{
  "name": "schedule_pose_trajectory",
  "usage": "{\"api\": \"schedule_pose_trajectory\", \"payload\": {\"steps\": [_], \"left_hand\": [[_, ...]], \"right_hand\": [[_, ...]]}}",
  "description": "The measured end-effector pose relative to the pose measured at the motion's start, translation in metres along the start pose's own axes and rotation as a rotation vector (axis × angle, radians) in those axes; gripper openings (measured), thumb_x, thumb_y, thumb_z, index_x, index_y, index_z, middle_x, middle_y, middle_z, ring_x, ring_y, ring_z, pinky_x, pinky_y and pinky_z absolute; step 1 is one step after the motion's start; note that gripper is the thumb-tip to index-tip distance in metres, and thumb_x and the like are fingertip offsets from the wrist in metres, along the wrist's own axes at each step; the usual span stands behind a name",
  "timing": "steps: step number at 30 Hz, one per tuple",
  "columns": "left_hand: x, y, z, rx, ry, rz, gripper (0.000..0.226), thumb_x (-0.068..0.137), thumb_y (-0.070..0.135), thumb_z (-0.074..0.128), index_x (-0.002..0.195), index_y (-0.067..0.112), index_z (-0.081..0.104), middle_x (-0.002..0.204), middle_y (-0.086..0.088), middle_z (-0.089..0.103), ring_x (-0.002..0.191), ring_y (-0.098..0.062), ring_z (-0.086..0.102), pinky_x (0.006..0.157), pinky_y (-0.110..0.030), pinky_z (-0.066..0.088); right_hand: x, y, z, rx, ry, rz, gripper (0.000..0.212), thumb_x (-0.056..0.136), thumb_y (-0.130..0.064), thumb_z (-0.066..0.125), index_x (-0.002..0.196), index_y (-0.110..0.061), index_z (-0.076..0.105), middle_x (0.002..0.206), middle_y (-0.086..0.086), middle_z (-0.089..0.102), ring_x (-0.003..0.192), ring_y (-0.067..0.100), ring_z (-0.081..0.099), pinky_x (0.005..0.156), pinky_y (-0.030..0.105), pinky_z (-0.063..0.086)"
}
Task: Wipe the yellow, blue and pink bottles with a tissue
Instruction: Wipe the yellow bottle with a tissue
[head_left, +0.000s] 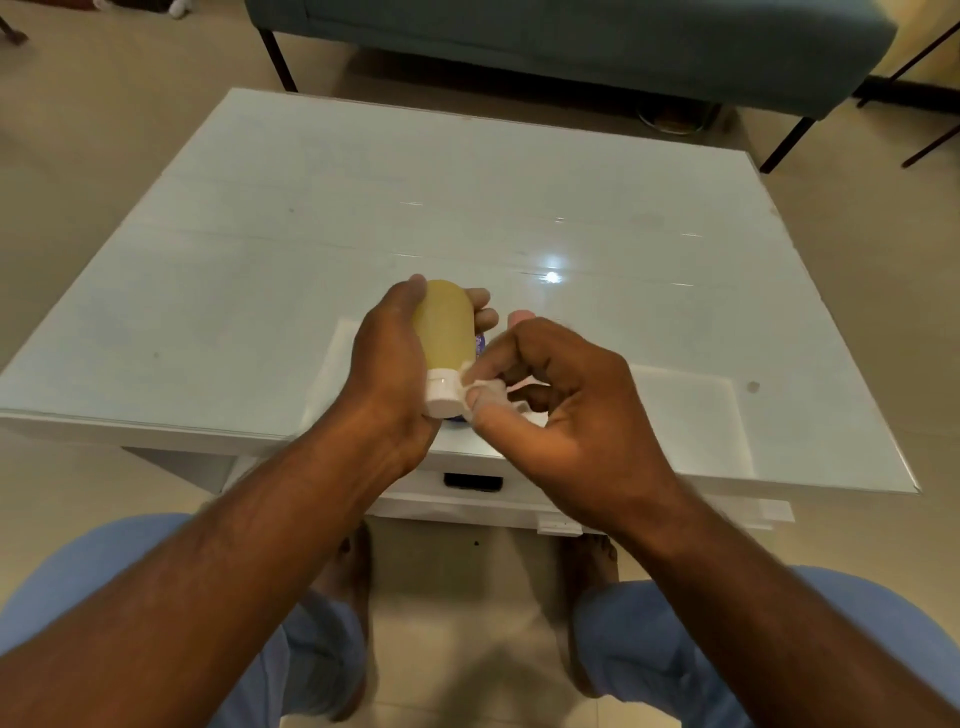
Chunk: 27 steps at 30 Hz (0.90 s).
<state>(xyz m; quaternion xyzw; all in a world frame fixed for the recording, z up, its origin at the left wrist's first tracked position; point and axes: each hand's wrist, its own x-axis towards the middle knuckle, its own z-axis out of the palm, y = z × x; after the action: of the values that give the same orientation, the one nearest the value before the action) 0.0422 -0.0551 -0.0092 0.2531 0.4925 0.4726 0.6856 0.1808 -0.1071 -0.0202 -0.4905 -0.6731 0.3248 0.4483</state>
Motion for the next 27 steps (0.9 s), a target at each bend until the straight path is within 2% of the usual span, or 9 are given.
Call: {"api": "schedule_pose_trajectory", "payload": {"steps": [1,5,10,12,15,18,21,24,27], "left_hand": [[-0.001,-0.001,0.000,0.028,0.002,0.013,0.050,0.101,0.045,0.038,0.104,0.011,0.074,0.102,-0.012,0.073,0.106,-0.036,0.068,0.101,-0.054,0.046],[-0.009,-0.011,0.005,0.176,-0.010,0.045,0.030,0.099,0.044,0.047,0.082,0.029,0.065,0.080,-0.001,0.069,0.070,-0.019,0.067,0.069,-0.036,0.054],[-0.001,-0.002,0.002,0.028,0.021,0.020,0.045,0.101,0.041,0.041,0.087,0.014,0.074,0.092,-0.010,0.074,0.092,-0.031,0.067,0.095,-0.053,0.051],[-0.001,-0.006,0.001,0.135,0.009,0.047,0.044,0.101,0.044,0.040,0.084,0.023,0.075,0.088,-0.007,0.075,0.088,-0.029,0.069,0.089,-0.050,0.053],[-0.008,-0.015,0.007,0.269,0.003,0.032,0.029,0.098,0.051,0.045,0.100,0.030,0.065,0.093,-0.007,0.069,0.082,-0.026,0.067,0.080,-0.044,0.054],[-0.008,-0.012,0.006,0.218,0.024,0.051,0.037,0.099,0.048,0.044,0.087,0.026,0.072,0.090,-0.007,0.074,0.085,-0.029,0.072,0.085,-0.047,0.056],[-0.006,-0.009,0.004,0.291,-0.021,0.105,0.050,0.102,0.046,0.038,0.075,0.028,0.075,0.080,0.001,0.076,0.081,-0.021,0.072,0.081,-0.040,0.057],[-0.009,-0.019,0.008,0.412,-0.061,0.134,0.033,0.102,0.047,0.039,0.083,0.030,0.061,0.080,0.005,0.067,0.071,-0.007,0.066,0.069,-0.026,0.055],[-0.011,-0.018,0.012,0.342,-0.041,0.063,0.034,0.101,0.046,0.041,0.091,0.025,0.065,0.092,-0.008,0.071,0.082,-0.022,0.069,0.077,-0.038,0.056]], "right_hand": [[0.001,0.000,-0.001,0.017,0.023,0.032,0.006,0.089,-0.006,0.077,0.093,-0.010,0.073,0.093,-0.001,0.072,0.092,0.018,0.071,0.070,0.030,0.060],[0.012,0.008,-0.008,0.020,0.189,0.190,0.005,0.097,-0.017,0.073,0.101,-0.015,0.075,0.103,-0.004,0.077,0.093,0.015,0.074,0.081,0.041,0.065],[0.000,0.002,-0.001,0.057,-0.006,0.112,0.012,0.087,-0.002,0.077,0.090,-0.014,0.077,0.093,-0.006,0.075,0.090,0.017,0.073,0.079,0.030,0.061],[0.001,0.005,-0.001,0.037,0.052,0.107,0.009,0.090,-0.005,0.077,0.093,-0.014,0.077,0.095,-0.005,0.075,0.092,0.016,0.073,0.082,0.032,0.062],[0.010,0.009,-0.007,-0.022,0.195,0.143,0.006,0.095,-0.013,0.074,0.099,-0.014,0.077,0.099,-0.004,0.075,0.094,0.015,0.073,0.081,0.034,0.063],[0.005,0.007,-0.005,0.013,0.088,0.104,0.010,0.087,-0.004,0.077,0.094,-0.012,0.078,0.098,-0.001,0.075,0.096,0.016,0.073,0.080,0.033,0.063],[0.002,0.006,-0.003,0.002,0.041,0.053,0.012,0.084,-0.003,0.079,0.093,-0.012,0.079,0.097,0.002,0.075,0.096,0.018,0.073,0.079,0.038,0.063],[0.010,0.012,-0.011,-0.063,0.207,0.097,0.008,0.091,-0.012,0.077,0.098,-0.015,0.079,0.096,-0.004,0.075,0.093,0.013,0.073,0.081,0.034,0.062],[0.008,0.010,-0.011,-0.034,0.151,0.081,0.009,0.087,-0.008,0.077,0.094,-0.012,0.079,0.096,-0.002,0.075,0.094,0.014,0.073,0.079,0.035,0.063]]}}
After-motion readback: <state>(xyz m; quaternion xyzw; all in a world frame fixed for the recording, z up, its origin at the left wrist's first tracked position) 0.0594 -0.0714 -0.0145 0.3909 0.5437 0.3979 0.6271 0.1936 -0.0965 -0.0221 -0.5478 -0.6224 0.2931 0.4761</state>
